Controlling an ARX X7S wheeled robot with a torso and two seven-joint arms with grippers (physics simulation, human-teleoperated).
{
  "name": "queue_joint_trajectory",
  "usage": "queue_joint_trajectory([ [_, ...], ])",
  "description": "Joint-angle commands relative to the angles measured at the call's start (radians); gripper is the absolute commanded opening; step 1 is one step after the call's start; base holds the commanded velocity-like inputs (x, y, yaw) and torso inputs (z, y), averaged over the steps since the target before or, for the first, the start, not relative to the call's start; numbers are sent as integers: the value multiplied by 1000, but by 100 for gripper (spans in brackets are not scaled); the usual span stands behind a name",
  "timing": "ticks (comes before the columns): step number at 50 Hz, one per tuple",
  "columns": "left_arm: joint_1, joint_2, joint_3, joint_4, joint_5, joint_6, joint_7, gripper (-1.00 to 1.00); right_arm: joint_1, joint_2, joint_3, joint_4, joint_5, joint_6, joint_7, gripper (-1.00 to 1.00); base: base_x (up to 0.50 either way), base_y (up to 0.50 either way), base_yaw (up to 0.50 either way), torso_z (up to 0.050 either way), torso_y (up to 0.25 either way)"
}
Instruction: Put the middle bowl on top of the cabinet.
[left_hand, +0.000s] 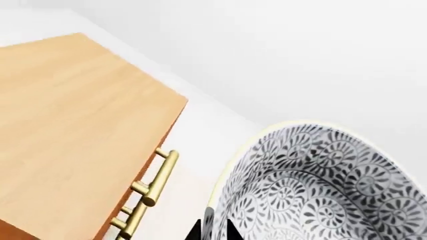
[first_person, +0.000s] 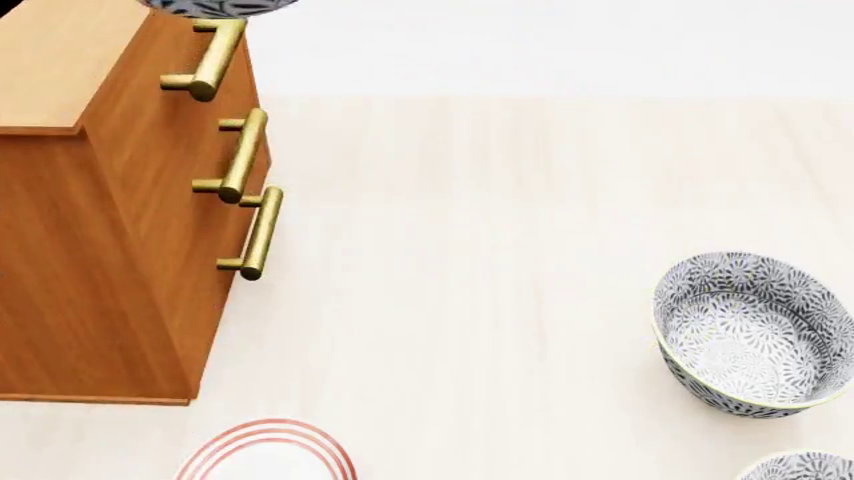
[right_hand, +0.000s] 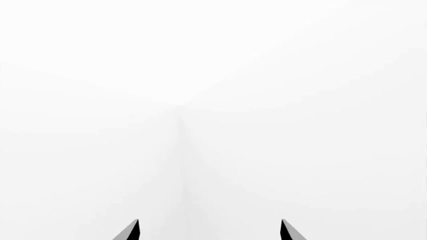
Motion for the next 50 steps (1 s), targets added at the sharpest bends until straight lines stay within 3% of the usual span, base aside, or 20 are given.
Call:
queue_joint_trajectory([
  [1,-113,-72,232,-242,-66,196,-14,-100,-12,8,8,-2,9,-7,11,100,0,0,0,0,0],
  [10,-177,-102,358,-324,-15,203,0,-100,-15,21,3,-1,6,-6,26,100,0,0,0,0,0],
  [50,-203,-59,510,-867,118,133,185,-100,-7,-31,-8,-3,-20,-19,-15,100,0,0,0,0,0],
])
